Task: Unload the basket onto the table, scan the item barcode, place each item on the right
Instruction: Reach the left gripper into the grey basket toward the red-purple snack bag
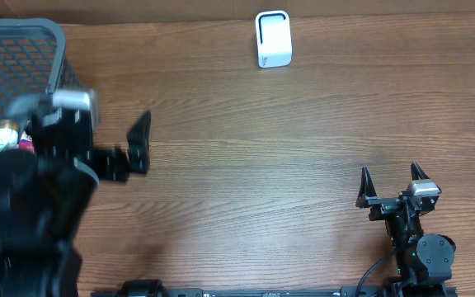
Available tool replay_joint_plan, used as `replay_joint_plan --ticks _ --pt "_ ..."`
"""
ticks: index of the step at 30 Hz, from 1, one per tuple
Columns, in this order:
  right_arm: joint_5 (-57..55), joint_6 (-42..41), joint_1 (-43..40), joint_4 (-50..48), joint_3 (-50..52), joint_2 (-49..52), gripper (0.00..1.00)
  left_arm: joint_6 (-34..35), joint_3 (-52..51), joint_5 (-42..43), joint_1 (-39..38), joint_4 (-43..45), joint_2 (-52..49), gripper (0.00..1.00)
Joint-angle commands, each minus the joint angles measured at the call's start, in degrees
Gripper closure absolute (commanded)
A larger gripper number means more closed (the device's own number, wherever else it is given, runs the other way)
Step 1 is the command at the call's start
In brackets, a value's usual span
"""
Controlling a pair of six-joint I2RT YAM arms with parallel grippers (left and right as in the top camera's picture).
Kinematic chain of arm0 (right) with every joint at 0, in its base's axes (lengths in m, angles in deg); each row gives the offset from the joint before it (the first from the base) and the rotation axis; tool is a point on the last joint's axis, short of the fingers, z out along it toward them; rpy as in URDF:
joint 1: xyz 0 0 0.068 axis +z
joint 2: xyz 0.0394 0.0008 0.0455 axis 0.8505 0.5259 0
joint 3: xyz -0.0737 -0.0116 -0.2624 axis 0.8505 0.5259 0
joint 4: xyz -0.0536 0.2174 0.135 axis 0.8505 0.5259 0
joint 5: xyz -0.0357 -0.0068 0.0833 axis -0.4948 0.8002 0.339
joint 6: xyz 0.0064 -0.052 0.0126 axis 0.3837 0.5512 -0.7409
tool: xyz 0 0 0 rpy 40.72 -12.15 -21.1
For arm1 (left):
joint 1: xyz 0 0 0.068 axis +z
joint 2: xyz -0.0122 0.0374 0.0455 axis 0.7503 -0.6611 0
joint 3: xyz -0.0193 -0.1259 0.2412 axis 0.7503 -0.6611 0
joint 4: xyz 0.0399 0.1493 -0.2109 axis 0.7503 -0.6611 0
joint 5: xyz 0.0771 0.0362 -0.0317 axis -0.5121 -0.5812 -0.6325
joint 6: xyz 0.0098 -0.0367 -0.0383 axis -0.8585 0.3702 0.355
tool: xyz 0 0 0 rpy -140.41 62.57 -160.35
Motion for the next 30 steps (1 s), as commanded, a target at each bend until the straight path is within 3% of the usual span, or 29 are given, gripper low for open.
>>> replay_joint_plan --ticks 1,6,9,13,19,27,30 --pt "-0.4 0.1 0.5 -0.4 0.6 -0.7 0.0 1.7 12.6 -9.5 0.6 -4.1 -8.3 0.0" --pt "-0.4 0.1 0.5 -0.4 0.6 -0.7 0.0 6.6 36.0 -17.9 3.5 -18.7 -25.0 0.0" --pt "-0.4 0.1 0.5 -0.4 0.6 -0.7 0.0 9.1 47.6 -11.1 11.3 -24.1 -32.9 0.0" --pt "-0.4 0.1 0.5 -0.4 0.6 -0.7 0.0 14.2 55.9 -3.6 23.9 -23.9 -38.3 0.0" --pt "-0.4 0.1 0.5 -0.4 0.6 -0.7 0.0 20.8 56.8 -2.4 39.5 -18.8 -41.8 0.0" --pt "-0.4 0.1 0.5 -0.4 0.6 -0.7 0.0 20.7 55.9 -1.4 42.7 -24.7 -45.3 0.0" --pt "-0.4 0.1 0.5 -0.4 0.6 -0.7 0.0 20.8 53.8 -6.5 42.7 -24.9 -47.0 0.0"
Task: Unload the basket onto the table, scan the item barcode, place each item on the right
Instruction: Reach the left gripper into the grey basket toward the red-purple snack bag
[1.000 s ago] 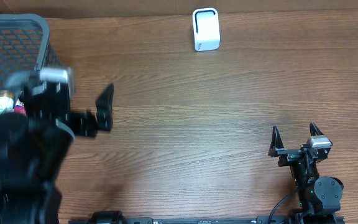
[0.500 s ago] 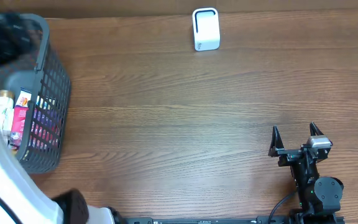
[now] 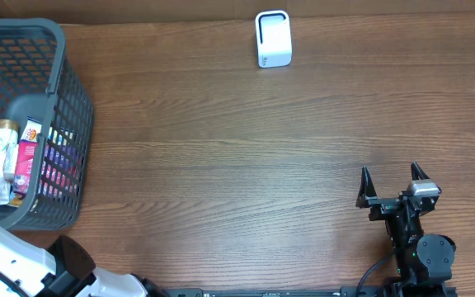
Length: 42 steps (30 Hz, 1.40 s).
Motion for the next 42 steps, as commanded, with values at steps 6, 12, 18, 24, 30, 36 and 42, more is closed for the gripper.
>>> replay_joint_plan --ticks 6,12,18,24,30,36,42 --pt "-0.4 0.1 0.5 -0.4 0.6 -0.6 0.0 5.6 -5.8 -13.2 0.1 -3.3 -7.5 0.0" --pt "-0.4 0.1 0.5 -0.4 0.6 -0.6 0.0 3.2 -6.4 -11.9 0.1 -6.5 -14.5 0.0" --pt "-0.4 0.1 0.5 -0.4 0.6 -0.6 0.0 -12.7 -6.4 -3.8 0.1 -8.1 -20.3 0.11" --pt "-0.4 0.1 0.5 -0.4 0.6 -0.6 0.0 -16.4 -6.4 -2.8 0.0 -11.6 -24.5 0.12" --pt "-0.4 0.1 0.5 -0.4 0.6 -0.6 0.0 -16.4 -6.4 -3.7 0.0 -15.6 -27.8 0.11" --pt "-0.4 0.1 0.5 -0.4 0.6 -0.6 0.0 -16.4 -6.7 -3.2 -0.1 -16.7 -29.1 0.02" --pt "-0.4 0.1 0.5 -0.4 0.6 -0.6 0.0 -16.5 -10.1 -3.2 -1.2 -15.1 -29.1 0.0"
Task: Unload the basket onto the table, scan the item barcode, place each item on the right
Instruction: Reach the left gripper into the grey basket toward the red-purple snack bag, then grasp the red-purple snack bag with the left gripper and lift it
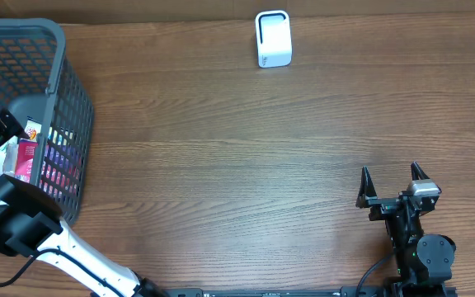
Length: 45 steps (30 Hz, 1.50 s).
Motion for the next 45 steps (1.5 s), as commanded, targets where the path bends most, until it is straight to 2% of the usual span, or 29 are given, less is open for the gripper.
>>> replay_joint_plan --ticks 1,11,18,21,23,25,29,31,34,36,41,45 --pt "-0.4 0.1 0.5 -0.4 0.6 -0.6 0.0 -1.1 -2.8 0.9 -1.1 0.9 -0.6 0.0" --pt "-0.4 0.1 0.5 -0.4 0.6 -0.6 0.0 -2.2 -11.6 0.6 -1.7 5.7 -0.6 0.0" --pt "-0.4 0.1 0.5 -0.4 0.6 -0.6 0.0 -2.2 -16.4 -2.8 -1.5 10.6 -0.6 0.0" --pt "-0.4 0.1 0.5 -0.4 0.6 -0.6 0.0 -2.2 -17.6 -3.0 -1.4 12.9 -0.6 0.05" --pt "-0.4 0.1 0.5 -0.4 0.6 -0.6 0.0 -2.2 -18.4 -2.9 -1.4 13.7 -0.6 0.11" --pt "-0.4 0.1 0.5 -0.4 0.6 -0.6 0.0 -2.2 -19.5 -2.9 -1.4 14.1 -0.6 0.24" --pt "-0.4 0.1 0.5 -0.4 0.6 -0.6 0.0 -2.2 -21.5 -2.5 -1.4 14.3 -0.6 0.39" --pt "-0.4 0.1 0.5 -0.4 0.6 -0.6 0.0 -2.2 -22.0 -2.5 -1.4 14.2 -0.6 0.53" --pt "-0.4 0.1 0.5 -0.4 0.6 -0.6 0.0 -2.2 -22.0 -2.6 -1.4 13.6 -0.6 0.82" --pt "-0.4 0.1 0.5 -0.4 0.6 -0.6 0.0 -2.2 -22.0 -2.6 -1.4 13.2 -0.6 0.96" --pt "-0.4 0.1 0.5 -0.4 0.6 -0.6 0.0 -2.1 -20.4 -2.6 -1.5 11.8 -0.6 0.96" --pt "-0.4 0.1 0.5 -0.4 0.6 -0.6 0.0 -0.9 -15.1 -2.5 -1.5 9.6 -0.6 0.96"
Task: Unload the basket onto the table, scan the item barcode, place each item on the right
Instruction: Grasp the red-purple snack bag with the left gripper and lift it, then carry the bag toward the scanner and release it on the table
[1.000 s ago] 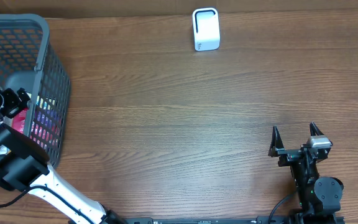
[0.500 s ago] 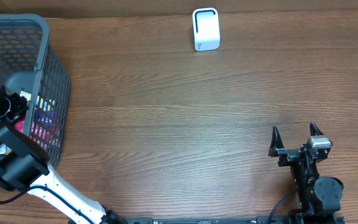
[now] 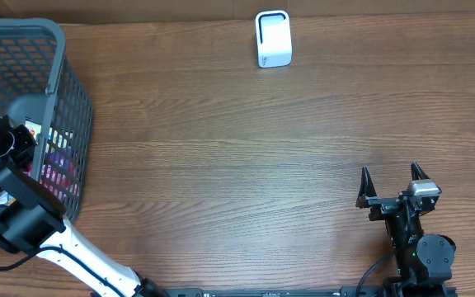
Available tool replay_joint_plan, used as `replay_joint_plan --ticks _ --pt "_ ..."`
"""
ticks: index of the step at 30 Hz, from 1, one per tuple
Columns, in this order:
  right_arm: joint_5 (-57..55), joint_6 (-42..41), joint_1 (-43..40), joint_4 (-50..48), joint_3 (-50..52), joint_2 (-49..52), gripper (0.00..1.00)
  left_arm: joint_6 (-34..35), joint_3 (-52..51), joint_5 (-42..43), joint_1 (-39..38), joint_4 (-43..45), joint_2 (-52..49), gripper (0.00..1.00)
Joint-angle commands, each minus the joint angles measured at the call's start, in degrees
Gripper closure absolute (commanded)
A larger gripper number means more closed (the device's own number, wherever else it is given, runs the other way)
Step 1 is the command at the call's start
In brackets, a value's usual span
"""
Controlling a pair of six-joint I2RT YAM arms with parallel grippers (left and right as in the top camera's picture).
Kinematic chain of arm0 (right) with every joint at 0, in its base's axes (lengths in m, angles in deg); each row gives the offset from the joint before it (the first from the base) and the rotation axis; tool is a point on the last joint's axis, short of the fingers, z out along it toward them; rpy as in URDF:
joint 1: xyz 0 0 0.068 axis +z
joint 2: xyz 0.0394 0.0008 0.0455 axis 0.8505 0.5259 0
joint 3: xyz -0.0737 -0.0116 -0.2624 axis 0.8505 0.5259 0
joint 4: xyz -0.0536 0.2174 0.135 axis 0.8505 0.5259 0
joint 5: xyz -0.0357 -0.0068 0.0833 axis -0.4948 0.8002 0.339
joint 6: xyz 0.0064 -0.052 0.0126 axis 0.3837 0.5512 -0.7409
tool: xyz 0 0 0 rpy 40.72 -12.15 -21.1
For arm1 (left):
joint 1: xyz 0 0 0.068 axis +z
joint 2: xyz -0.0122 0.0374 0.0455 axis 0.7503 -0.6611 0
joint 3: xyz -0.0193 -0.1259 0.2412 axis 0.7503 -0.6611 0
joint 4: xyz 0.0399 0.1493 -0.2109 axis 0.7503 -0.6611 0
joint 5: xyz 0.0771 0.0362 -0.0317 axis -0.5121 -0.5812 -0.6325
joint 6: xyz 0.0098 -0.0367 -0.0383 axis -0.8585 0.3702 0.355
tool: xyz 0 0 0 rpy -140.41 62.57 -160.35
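The grey mesh basket (image 3: 64, 99) stands at the table's left edge and holds packaged items. A pink packet (image 3: 54, 172) shows through the mesh, and another packet's top (image 3: 33, 130) peeks out beside the arm. My left arm reaches down into the basket. Its wrist (image 3: 15, 142) covers most of the items, and its fingers are hidden below it. The white barcode scanner (image 3: 273, 39) stands upright at the back centre. My right gripper (image 3: 392, 176) rests open at the front right with nothing between its fingers.
The basket's tall walls close in around the left arm. The left arm's white link (image 3: 72, 247) runs along the front left edge of the table. Bare wood lies between basket, scanner and right arm.
My left arm has shifted a little to the right and further over the basket's contents, now covering the white bottle and more of the packets. The right arm has not moved.
At first my left gripper hung open over the table just right of the basket. Then the arm was drawn back to the front left corner, leaving every item in the basket in sight. Then it stood over the basket's left side, and now it reaches into the items.
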Motion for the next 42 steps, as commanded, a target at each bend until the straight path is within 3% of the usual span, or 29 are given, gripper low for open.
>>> replay_joint_plan --ticks 1,8,14,19,22,29,35,39,42 --pt "-0.4 0.1 0.5 -0.4 0.6 -0.6 0.0 2.7 5.6 -1.4 0.1 -2.5 -0.8 0.96" --pt "-0.4 0.1 0.5 -0.4 0.6 -0.6 0.0 4.5 25.7 6.5 0.1 -7.5 -0.8 0.96" --pt "-0.4 0.1 0.5 -0.4 0.6 -0.6 0.0 4.7 46.2 21.7 0.0 -10.5 -0.8 0.96" --pt "-0.4 0.1 0.5 -0.4 0.6 -0.6 0.0 9.4 62.3 34.5 0.0 -9.6 -0.8 0.96" --pt "-0.4 0.1 0.5 -0.4 0.6 -0.6 0.0 11.4 62.2 40.6 -0.2 -5.4 2.8 0.96" --pt "-0.4 0.1 0.5 -0.4 0.6 -0.6 0.0 11.4 62.2 43.6 -5.2 -3.8 11.6 0.96" --pt "-0.4 0.1 0.5 -0.4 0.6 -0.6 0.0 10.7 62.0 41.9 -21.1 -12.3 12.7 0.96" --pt "-0.4 0.1 0.5 -0.4 0.6 -0.6 0.0 10.5 58.3 40.1 -33.2 -12.8 10.8 0.96" --pt "-0.4 0.1 0.5 -0.4 0.6 -0.6 0.0 10.5 54.5 33.3 -41.5 -12.8 8.9 0.96"
